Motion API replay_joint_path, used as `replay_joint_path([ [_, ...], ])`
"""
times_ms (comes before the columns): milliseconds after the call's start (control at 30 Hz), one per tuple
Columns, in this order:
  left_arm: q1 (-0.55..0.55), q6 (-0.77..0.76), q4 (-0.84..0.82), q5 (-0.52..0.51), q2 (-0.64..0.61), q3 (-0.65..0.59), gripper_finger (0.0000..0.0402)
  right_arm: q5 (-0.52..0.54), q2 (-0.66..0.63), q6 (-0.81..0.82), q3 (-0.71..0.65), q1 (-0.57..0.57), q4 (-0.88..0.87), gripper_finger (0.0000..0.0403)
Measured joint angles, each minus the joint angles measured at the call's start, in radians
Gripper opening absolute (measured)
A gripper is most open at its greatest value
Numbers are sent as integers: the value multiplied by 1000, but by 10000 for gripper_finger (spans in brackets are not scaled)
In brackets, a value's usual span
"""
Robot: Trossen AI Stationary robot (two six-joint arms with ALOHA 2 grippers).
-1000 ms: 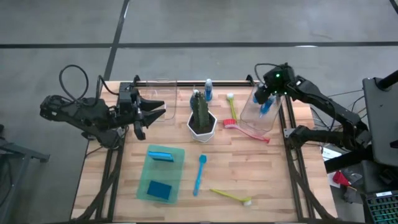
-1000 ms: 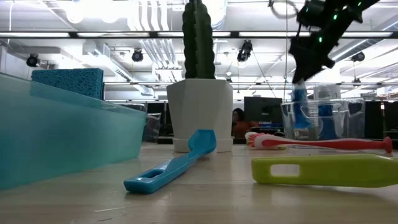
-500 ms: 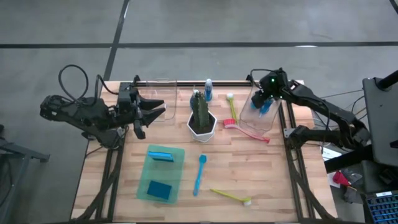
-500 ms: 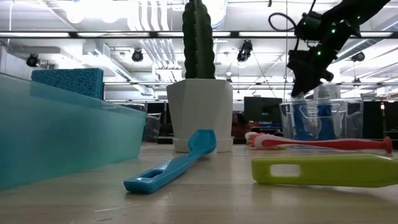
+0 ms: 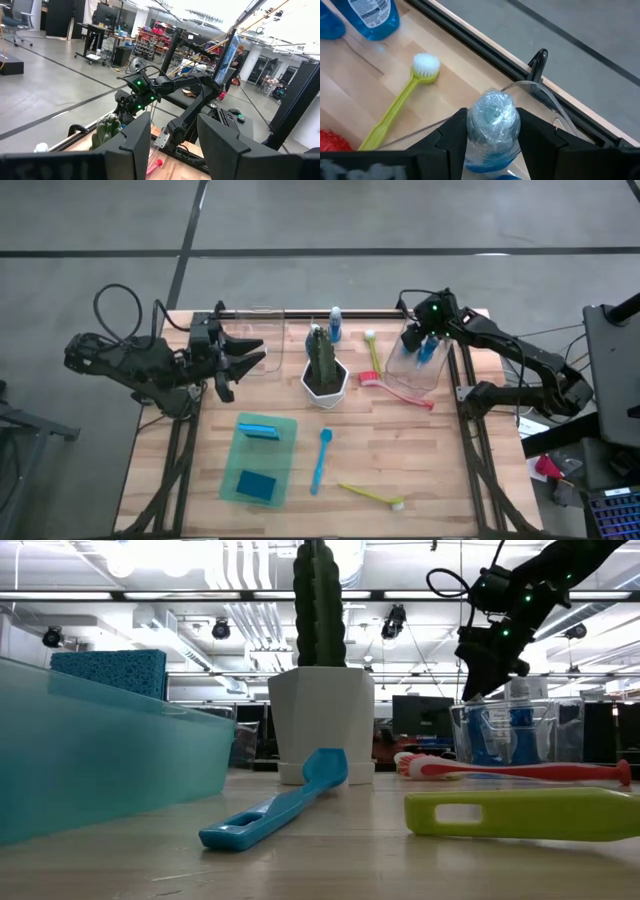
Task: Pick & Place Kitchen Sink Supplies
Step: Put the blue dishwashing liquid bottle into the right transparent bin
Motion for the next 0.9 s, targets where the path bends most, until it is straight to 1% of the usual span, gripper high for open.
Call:
replay_joint_path([
  [300, 1, 0, 3, 0, 0, 0, 154, 12, -6, 19, 2, 0, -54, 162],
  [500, 1, 3, 2, 1, 0, 0, 154, 31, -36, 72, 1, -1, -98, 181],
  [700, 0, -4, -1, 1, 0, 0, 154, 26, -77, 81, 42, 0, -134, 206],
  [900, 0, -5, 0, 1, 0, 0, 154, 23, -96, 109, 101, 0, -132, 221],
])
